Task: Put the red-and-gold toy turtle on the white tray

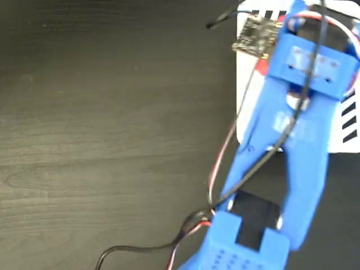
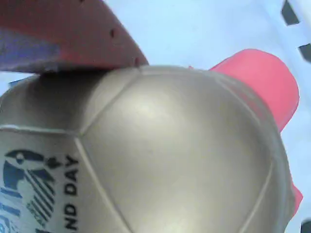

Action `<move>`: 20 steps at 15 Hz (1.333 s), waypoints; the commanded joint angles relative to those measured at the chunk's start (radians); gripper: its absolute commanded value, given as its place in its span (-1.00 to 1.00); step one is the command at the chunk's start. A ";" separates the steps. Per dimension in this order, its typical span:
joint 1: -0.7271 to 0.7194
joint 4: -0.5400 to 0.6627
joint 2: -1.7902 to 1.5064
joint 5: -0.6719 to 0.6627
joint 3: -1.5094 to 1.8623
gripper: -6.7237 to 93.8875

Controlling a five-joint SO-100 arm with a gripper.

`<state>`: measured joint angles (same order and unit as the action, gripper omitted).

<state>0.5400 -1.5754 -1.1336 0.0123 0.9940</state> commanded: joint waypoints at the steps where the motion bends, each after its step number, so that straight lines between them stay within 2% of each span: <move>1: 0.018 0.029 -0.034 0.028 -0.023 -0.87; 3: 0.035 0.114 -0.029 0.052 0.049 -0.87; 6: 0.052 0.133 -0.023 0.049 0.077 -0.84; 8: 0.061 0.133 -0.021 0.046 0.089 -0.61; 9: 0.064 0.144 -0.025 0.037 0.112 -0.46; 11: 0.063 0.161 -0.031 0.015 0.158 0.29; 12: 0.061 0.158 -0.032 0.008 0.176 0.43; 17: 0.061 0.172 -0.041 0.008 0.207 0.49; 19: 0.061 0.173 -0.054 0.015 0.210 0.48; 20: 0.060 0.175 -0.064 0.017 0.210 0.42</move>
<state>0.5921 -1.4021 -1.1137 0.0138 1.2042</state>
